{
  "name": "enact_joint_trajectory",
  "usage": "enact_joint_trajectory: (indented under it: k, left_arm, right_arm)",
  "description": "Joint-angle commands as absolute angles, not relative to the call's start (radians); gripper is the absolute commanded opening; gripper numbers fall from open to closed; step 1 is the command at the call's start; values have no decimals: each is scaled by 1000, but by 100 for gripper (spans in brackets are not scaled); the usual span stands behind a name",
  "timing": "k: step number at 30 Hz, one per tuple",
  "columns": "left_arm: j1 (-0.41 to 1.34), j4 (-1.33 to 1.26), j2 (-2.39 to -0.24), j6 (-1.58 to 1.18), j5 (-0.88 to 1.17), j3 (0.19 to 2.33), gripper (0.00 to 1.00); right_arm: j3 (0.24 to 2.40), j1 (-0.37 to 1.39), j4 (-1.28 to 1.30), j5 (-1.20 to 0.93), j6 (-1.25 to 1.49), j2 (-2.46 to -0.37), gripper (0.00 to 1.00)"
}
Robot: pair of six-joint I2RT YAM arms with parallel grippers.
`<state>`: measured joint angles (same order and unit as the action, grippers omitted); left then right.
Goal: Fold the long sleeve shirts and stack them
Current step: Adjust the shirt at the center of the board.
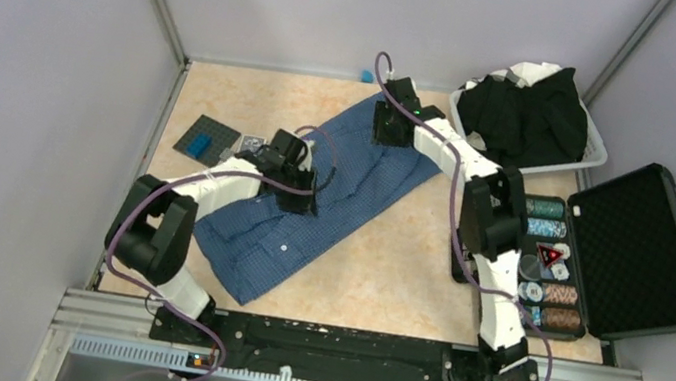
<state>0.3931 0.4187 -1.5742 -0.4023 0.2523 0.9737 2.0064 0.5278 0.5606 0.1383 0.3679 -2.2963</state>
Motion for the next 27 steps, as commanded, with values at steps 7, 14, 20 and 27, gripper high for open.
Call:
enact_joint_trajectory:
  k: [7, 14, 20, 27]
  left_arm:
    - [628, 323, -1718, -545, 195, 907, 35]
    - [758, 190, -1886, -701, 313, 1073, 32]
    - [772, 184, -1916, -716, 358, 1260, 43]
    - [693, 328, -1669, -627, 239, 1180, 58]
  right_arm:
    - [1580, 427, 440, 130, 413, -2043, 26]
    - [1770, 368, 483, 140, 341, -2219, 21]
    - [2064, 338, 579, 110, 303, -2369, 22]
    - [2110, 361, 665, 87, 316, -2247, 30]
